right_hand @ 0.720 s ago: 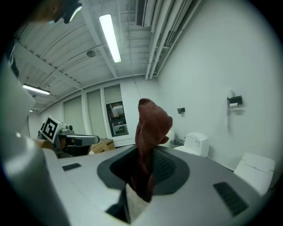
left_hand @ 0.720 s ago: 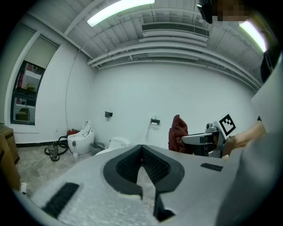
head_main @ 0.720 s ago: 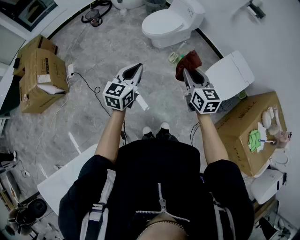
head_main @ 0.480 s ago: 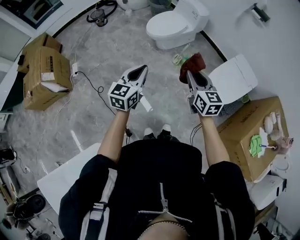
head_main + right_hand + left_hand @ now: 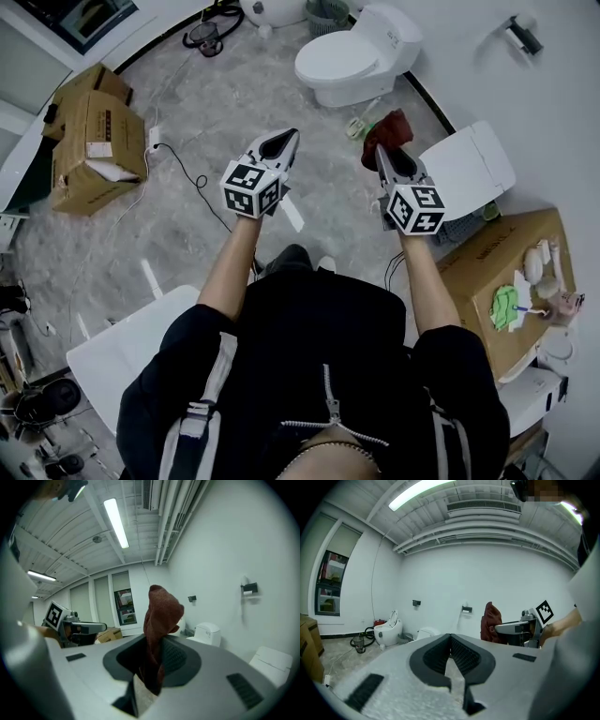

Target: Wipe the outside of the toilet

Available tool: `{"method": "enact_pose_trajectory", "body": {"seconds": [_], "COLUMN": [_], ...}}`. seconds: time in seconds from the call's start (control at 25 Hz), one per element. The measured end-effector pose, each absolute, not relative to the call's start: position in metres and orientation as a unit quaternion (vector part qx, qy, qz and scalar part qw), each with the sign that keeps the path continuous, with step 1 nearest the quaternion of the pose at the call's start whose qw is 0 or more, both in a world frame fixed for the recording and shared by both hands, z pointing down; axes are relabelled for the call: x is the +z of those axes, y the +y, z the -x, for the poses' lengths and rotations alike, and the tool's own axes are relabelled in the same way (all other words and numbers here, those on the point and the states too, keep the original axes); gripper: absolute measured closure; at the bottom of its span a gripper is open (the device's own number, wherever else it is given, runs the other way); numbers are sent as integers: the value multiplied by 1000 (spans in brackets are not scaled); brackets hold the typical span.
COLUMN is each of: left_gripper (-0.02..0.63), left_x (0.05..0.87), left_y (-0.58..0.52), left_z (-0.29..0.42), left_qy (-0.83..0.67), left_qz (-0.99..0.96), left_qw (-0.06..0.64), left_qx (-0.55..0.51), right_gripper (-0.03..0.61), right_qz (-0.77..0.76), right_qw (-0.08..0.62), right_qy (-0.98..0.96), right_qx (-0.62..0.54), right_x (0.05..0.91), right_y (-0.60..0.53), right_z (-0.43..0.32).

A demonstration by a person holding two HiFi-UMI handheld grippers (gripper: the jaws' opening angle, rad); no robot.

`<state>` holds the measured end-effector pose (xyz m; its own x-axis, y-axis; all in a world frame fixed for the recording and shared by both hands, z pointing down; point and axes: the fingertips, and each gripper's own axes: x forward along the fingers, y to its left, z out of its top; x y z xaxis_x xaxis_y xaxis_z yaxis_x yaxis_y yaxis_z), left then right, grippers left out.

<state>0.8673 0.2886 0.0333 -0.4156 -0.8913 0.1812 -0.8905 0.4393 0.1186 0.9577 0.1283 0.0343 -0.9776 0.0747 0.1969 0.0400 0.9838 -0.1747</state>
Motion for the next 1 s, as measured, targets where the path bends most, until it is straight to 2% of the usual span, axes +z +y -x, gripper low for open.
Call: {"method": "enact_pose_trajectory", "body": {"seconds": [0.24, 0.52, 1.0], "left_gripper": [615, 615, 615], "left_x": [38, 48, 75], "left_y": [272, 251, 208], "left_z": [-851, -801, -625], "left_qy": [-841, -835, -798], "left_qz": [-529, -538, -586], "left_qw": [112, 113, 138], "left_qx": [-5, -10, 10], "right_gripper": [486, 486, 486], "right_qz": [28, 15, -42], "right_qw": [104, 117, 155], "right_qy": [-990, -989, -980], "right_qx": [87, 91, 118], "right_x": [40, 57, 91], "right_y": [114, 99, 70], "right_z": [-944, -903, -736]}}
